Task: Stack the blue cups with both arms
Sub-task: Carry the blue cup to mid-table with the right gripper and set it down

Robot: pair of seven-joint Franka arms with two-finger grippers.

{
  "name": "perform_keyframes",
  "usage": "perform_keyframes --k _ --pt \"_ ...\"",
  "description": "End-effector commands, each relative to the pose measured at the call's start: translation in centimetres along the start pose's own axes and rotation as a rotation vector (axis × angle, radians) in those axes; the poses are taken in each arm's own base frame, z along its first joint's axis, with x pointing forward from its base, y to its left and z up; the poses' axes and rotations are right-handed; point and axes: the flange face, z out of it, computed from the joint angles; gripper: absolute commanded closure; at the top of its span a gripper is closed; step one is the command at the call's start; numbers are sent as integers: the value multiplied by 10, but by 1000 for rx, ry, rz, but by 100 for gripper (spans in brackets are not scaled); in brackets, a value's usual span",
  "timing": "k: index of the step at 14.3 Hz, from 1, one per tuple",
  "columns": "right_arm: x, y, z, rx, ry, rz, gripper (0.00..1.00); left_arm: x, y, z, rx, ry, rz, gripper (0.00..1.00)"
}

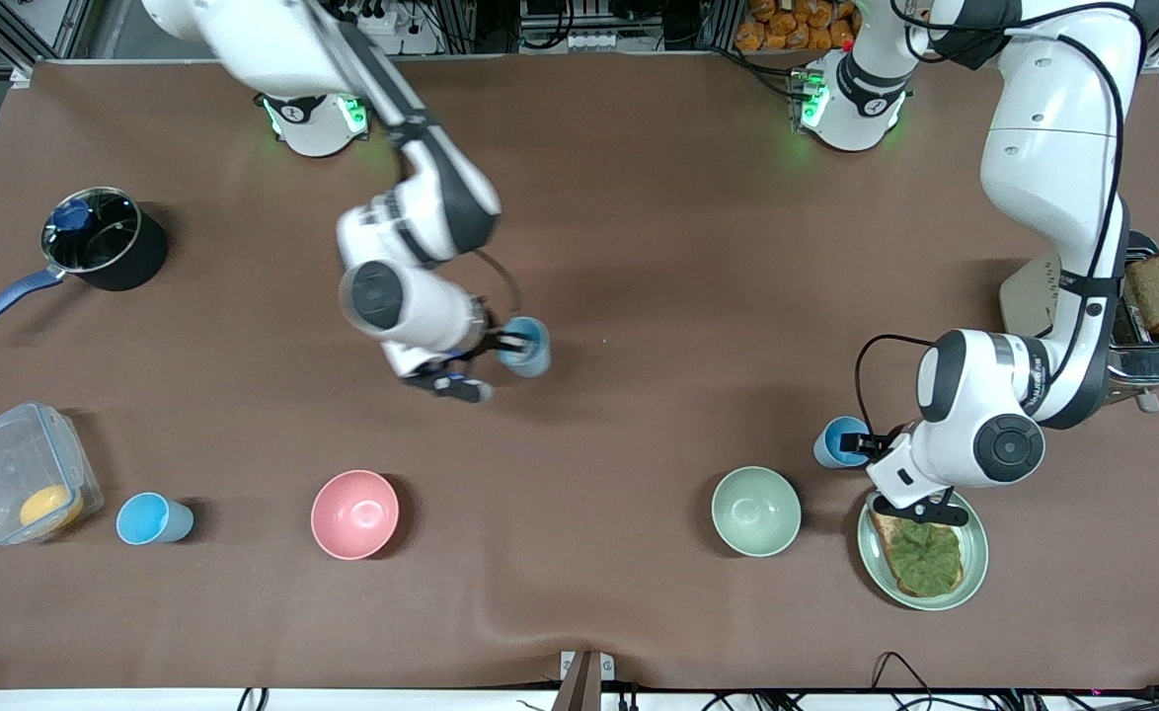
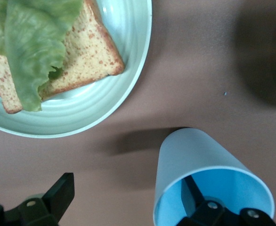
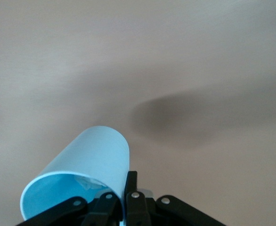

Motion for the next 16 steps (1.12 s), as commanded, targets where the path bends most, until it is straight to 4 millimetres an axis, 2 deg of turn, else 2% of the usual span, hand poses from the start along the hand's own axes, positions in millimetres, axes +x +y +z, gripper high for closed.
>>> perform_keyframes --k 1,3,4,5,6,9,10,11,12,13,15,16 --pt "3 -17 39 56 68 49 100 3 3 11 15 -10 -3 0" --pt "-3 -29 45 66 78 35 100 3 9 10 15 -9 -8 0" --pt "-3 -29 46 65 77 35 93 3 10 9 20 -7 -28 0" --pt "-3 -29 46 64 76 35 23 3 12 9 21 -6 -35 0" --pt "-4 -30 46 63 80 26 0 4 16 8 19 -6 -32 0" --pt "1 -34 26 76 77 22 0 4 28 9 19 -6 -18 0" --pt "1 -32 9 66 60 18 0 5 27 9 22 2 -16 0" --pt "3 -29 -13 46 40 7 0 7 28 8 22 24 -14 39" --pt "8 -25 -39 43 23 6 0 7 26 8 23 28 -12 95" --pt "14 -15 -66 31 -1 5 0 7 25 8 23 30 -13 100" --pt "27 11 -117 2 -41 -70 0 7 25 8 21 37 -14 100" --pt "33 29 -136 -30 -72 -120 0 8 25 6 21 42 -14 100"
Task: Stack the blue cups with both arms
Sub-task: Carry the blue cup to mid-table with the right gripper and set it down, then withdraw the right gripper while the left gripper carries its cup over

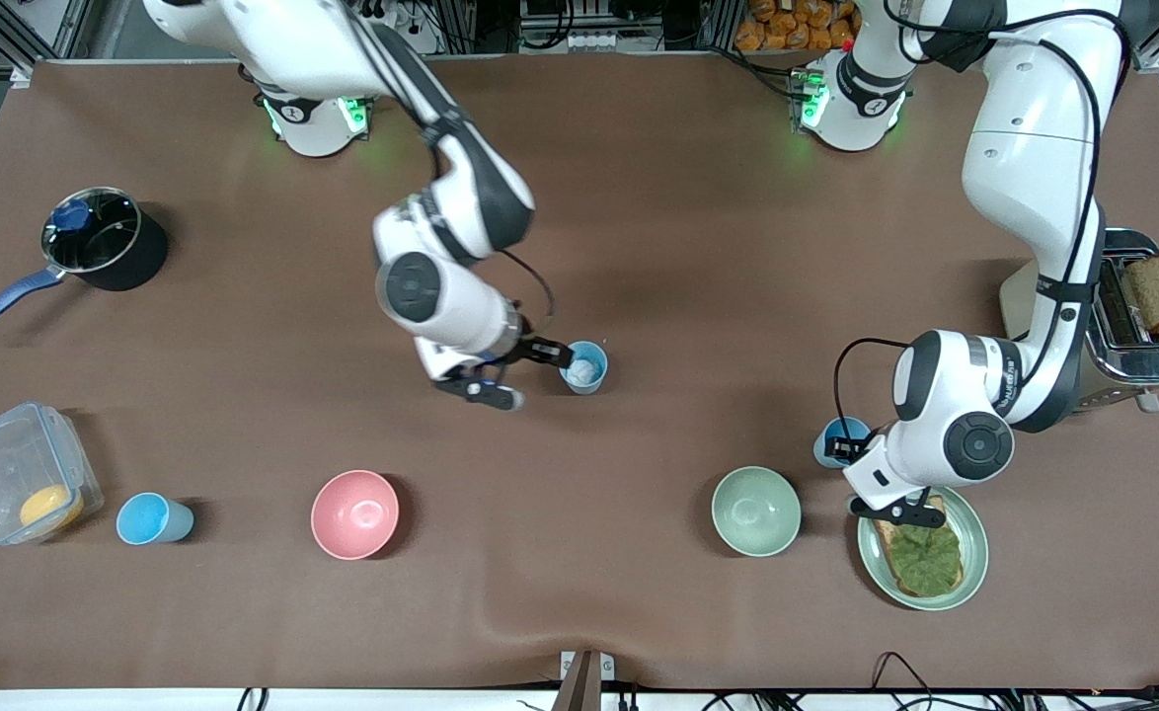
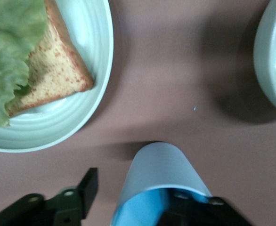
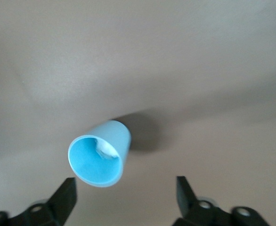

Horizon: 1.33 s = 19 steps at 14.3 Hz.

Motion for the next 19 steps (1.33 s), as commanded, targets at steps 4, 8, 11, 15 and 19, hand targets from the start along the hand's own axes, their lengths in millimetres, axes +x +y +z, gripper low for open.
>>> perform_keyframes --k 4,8,11,15,19 --pt "25 128 -132 -131 -128 -269 0 -2 -9 -2 21 11 -9 100" --pt "53 223 -180 -198 -121 -359 0 -4 14 -65 -6 88 -16 100" --pt "52 271 -186 -233 -62 -340 0 -15 68 -121 -91 134 -59 100" --pt "51 313 -171 -235 67 -342 0 -37 171 -156 -203 137 -152 100" --pt "42 343 -207 -241 127 -380 0 -82 297 -164 -235 99 -205 100"
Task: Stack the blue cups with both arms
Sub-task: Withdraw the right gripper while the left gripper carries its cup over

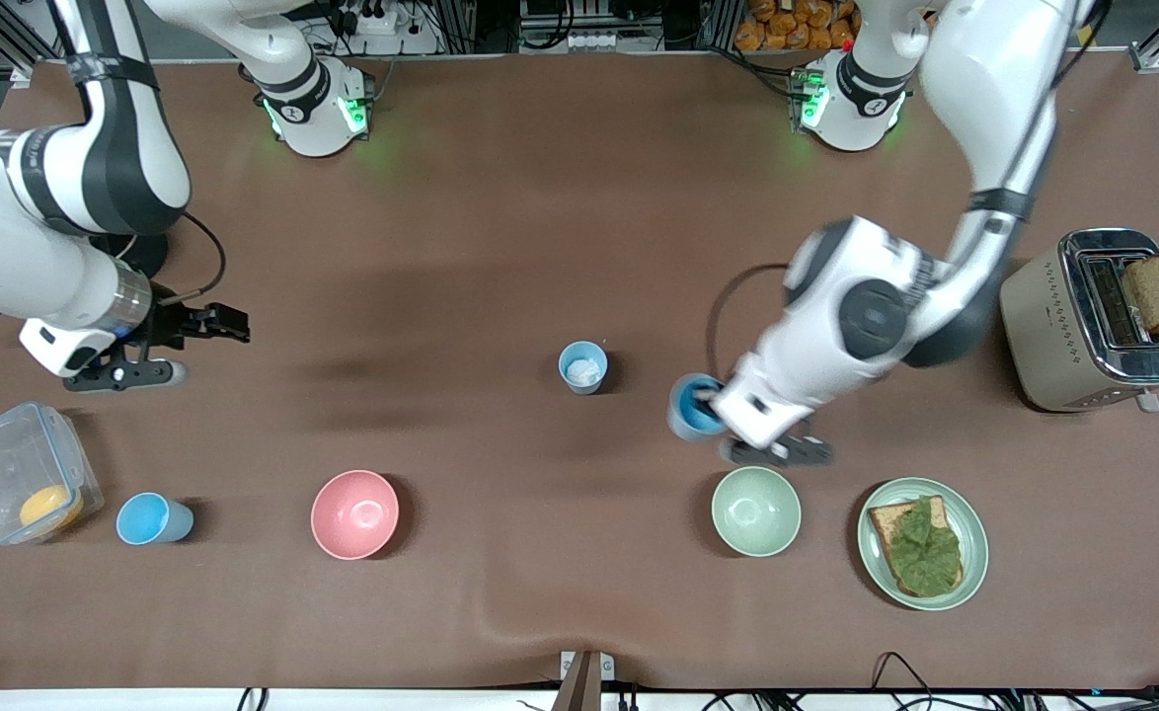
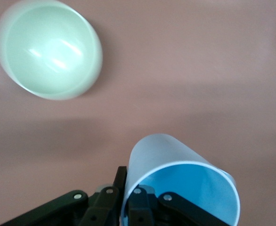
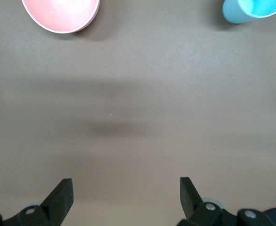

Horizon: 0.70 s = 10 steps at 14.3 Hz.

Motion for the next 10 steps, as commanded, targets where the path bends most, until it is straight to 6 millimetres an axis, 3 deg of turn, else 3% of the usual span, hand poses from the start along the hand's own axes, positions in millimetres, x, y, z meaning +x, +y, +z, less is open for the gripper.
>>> perform_keyframes --k 1,3,5,8,10 --pt "-41 19 -50 -15 20 7 0 -47 60 9 17 -26 -59 100" --pt "-56 28 -103 -6 0 60 0 -80 94 22 47 -64 -85 100" --pt "-65 45 -143 2 -17 125 0 -96 112 35 56 -79 -125 100" --pt "-70 50 -185 -13 40 135 0 -96 109 56 71 -106 -177 100" --pt "-72 55 -201 -13 61 140 0 -92 102 81 88 -132 -201 100"
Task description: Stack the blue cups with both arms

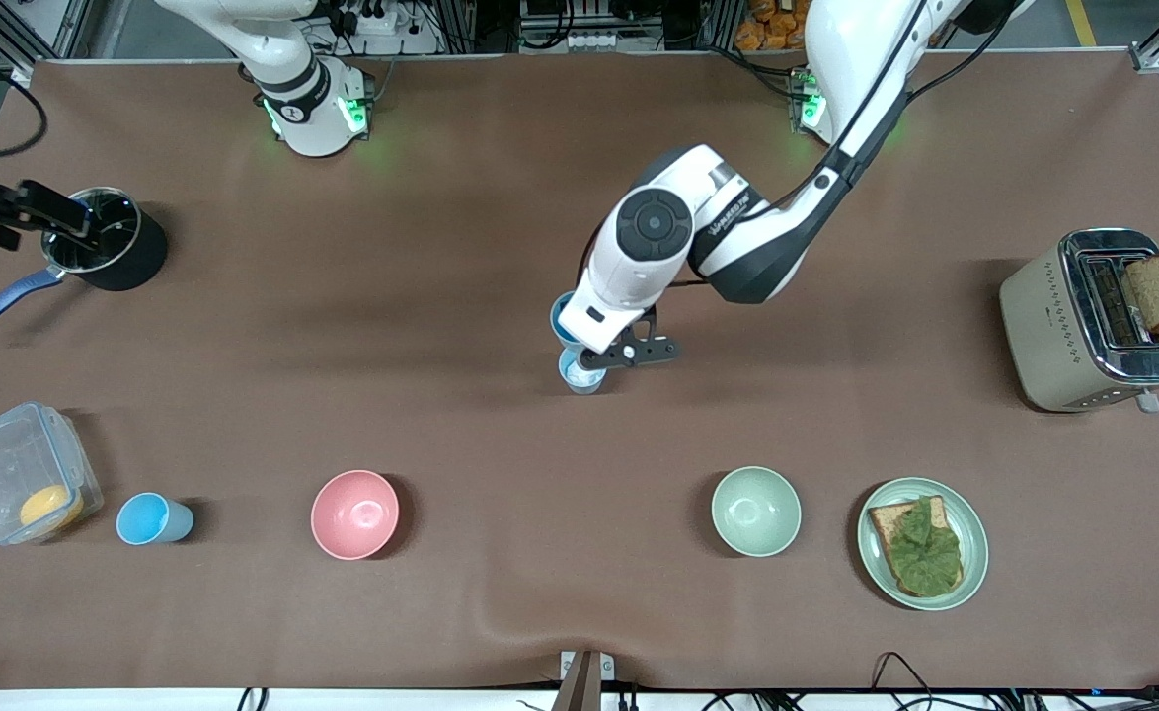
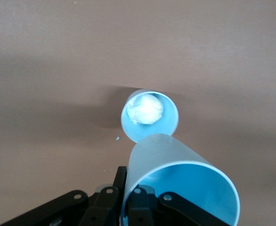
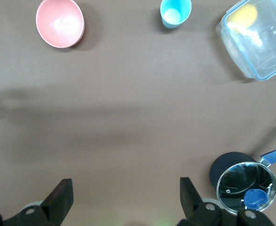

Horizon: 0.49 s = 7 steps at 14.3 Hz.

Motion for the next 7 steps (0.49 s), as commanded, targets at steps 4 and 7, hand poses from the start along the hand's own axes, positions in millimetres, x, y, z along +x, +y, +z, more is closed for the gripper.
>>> perform_keyframes --k 4,7 --pt "17 2 -11 -24 14 -31 0 15 -7 43 18 -44 -64 100" --pt "25 -6 -14 -28 66 -42 0 15 -7 49 22 -49 -63 100"
